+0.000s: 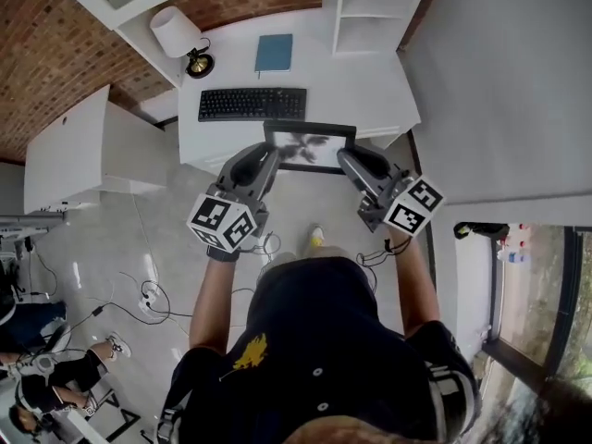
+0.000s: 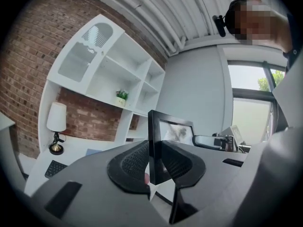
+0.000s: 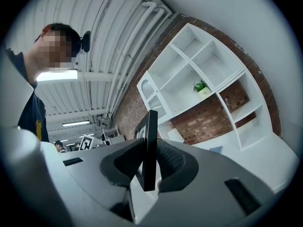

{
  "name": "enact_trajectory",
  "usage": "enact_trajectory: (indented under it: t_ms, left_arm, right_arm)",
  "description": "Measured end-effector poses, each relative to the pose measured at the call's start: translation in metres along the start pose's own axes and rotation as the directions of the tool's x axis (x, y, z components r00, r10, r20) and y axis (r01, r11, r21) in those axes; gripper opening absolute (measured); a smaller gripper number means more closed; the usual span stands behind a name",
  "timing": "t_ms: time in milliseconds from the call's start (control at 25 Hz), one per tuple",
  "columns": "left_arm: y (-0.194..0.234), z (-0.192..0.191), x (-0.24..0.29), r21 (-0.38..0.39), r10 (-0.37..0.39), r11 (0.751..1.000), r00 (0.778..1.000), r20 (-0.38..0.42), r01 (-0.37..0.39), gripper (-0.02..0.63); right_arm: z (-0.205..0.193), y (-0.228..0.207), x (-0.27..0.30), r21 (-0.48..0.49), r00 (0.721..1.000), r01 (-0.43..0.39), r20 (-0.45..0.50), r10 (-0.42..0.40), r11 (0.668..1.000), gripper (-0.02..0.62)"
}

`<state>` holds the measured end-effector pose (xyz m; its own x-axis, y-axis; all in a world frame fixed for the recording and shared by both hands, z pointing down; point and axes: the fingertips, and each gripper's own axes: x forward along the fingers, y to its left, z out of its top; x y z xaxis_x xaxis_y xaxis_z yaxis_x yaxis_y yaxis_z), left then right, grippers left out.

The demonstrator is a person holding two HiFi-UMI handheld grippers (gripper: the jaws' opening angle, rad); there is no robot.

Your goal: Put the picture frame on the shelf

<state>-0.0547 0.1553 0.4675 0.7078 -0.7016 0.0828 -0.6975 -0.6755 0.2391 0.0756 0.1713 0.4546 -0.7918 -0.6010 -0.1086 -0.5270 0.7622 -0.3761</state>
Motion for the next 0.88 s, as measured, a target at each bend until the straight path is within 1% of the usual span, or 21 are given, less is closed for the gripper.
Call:
enact_trajectory:
  t_ms: [200, 360, 520, 680, 880]
  left_arm:
    - [0.008, 0.003, 0.022, -0.014, 0.039, 0.999, 0.999, -0.006, -0.039, 0.094]
    - [0.013, 0.007, 0.039, 0.001, 0.062, 0.998, 0.998, -0.001, -0.062, 0.094]
    - [0.023, 0.008, 0.048, -0.008, 0.094, 0.996, 0.996, 0.005, -0.094, 0.092]
    - [0.041, 0.015, 0.053, -0.013, 0.102, 0.995, 0.995, 0.019, -0.101, 0.092]
    - [0.071, 0.021, 0.061, -0.024, 0.099, 0.995, 0.995, 0.024, -0.099, 0.092]
  right_arm:
    - [0.011, -0.026, 0.008, -0.031, 1.0, -0.012, -0.002, 0.012, 0.999, 0.08]
    - [0.017, -0.044, 0.012, -0.031, 1.0, -0.009, 0.004, 0.009, 0.999, 0.08]
    - [0.018, -0.056, 0.02, -0.029, 1.0, 0.001, 0.0, -0.001, 1.0, 0.08]
    - [0.022, -0.065, 0.041, -0.054, 1.0, 0.007, -0.011, -0.008, 0.999, 0.08]
    - [0.025, -0.077, 0.069, -0.098, 0.998, 0.045, -0.032, -0.048, 0.994, 0.08]
